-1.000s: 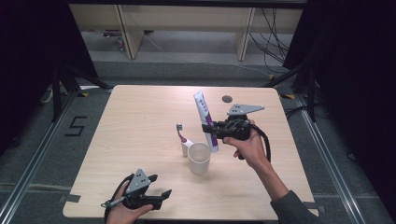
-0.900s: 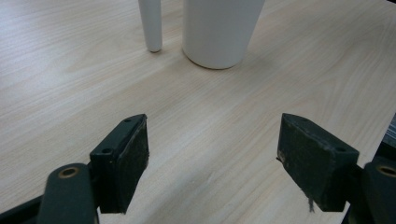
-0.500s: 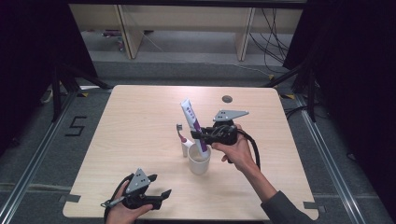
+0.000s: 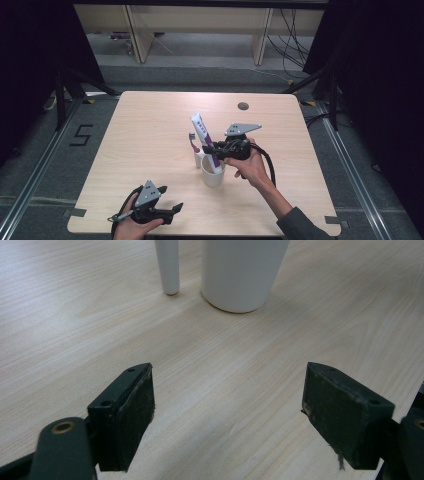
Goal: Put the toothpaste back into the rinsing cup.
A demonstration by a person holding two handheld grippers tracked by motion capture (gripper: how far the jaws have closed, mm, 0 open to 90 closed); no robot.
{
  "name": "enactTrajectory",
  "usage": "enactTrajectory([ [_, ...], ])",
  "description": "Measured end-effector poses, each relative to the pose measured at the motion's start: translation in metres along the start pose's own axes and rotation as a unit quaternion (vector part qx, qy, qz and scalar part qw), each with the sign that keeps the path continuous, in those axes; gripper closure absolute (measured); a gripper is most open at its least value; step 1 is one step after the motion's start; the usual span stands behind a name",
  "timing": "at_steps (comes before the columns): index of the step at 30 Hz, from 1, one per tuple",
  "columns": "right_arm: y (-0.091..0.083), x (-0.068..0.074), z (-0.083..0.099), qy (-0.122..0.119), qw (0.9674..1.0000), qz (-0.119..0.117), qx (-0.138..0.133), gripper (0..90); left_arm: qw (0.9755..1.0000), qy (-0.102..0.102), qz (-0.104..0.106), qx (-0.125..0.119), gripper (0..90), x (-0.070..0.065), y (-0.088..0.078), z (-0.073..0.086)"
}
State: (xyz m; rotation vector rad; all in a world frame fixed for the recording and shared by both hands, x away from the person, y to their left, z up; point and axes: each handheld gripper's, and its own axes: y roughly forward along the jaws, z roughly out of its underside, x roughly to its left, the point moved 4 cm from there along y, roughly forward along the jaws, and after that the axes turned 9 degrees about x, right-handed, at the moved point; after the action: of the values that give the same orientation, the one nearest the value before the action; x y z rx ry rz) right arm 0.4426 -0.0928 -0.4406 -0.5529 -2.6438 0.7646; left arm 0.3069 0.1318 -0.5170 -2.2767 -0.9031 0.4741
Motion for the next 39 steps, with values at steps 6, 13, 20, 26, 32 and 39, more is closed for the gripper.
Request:
enactTrajectory([
  [6, 0.004, 0.001, 0.005, -0.001, 1.0000, 0.002, -0.001, 75.6, 1.0000, -0.004, 0.000, -0.003, 20.8, -0.002, 0.001, 0.000],
  [13, 0.009, 0.001, 0.014, 0.001, 0.9998, 0.004, 0.018, 75.4, 1.0000, -0.001, 0.000, 0.001, 20.8, -0.002, 0.001, 0.001],
  [20, 0.013, 0.000, 0.019, -0.009, 0.9992, 0.023, 0.033, 75.1, 1.0000, -0.005, 0.001, -0.003, 20.9, -0.003, 0.001, -0.001],
  [26, 0.011, 0.002, 0.019, -0.029, 0.9985, 0.029, 0.037, 74.3, 1.0000, 0.005, -0.001, 0.004, 20.9, -0.001, 0.000, 0.000],
  [32, 0.009, 0.003, 0.020, -0.044, 0.9974, 0.035, 0.045, 73.6, 1.0000, -0.002, 0.001, 0.001, 20.9, -0.003, 0.001, 0.000],
  [39, 0.010, 0.003, 0.028, -0.063, 0.9949, 0.047, 0.063, 74.3, 1.0000, -0.004, 0.004, -0.001, 20.9, -0.003, 0.002, 0.000],
])
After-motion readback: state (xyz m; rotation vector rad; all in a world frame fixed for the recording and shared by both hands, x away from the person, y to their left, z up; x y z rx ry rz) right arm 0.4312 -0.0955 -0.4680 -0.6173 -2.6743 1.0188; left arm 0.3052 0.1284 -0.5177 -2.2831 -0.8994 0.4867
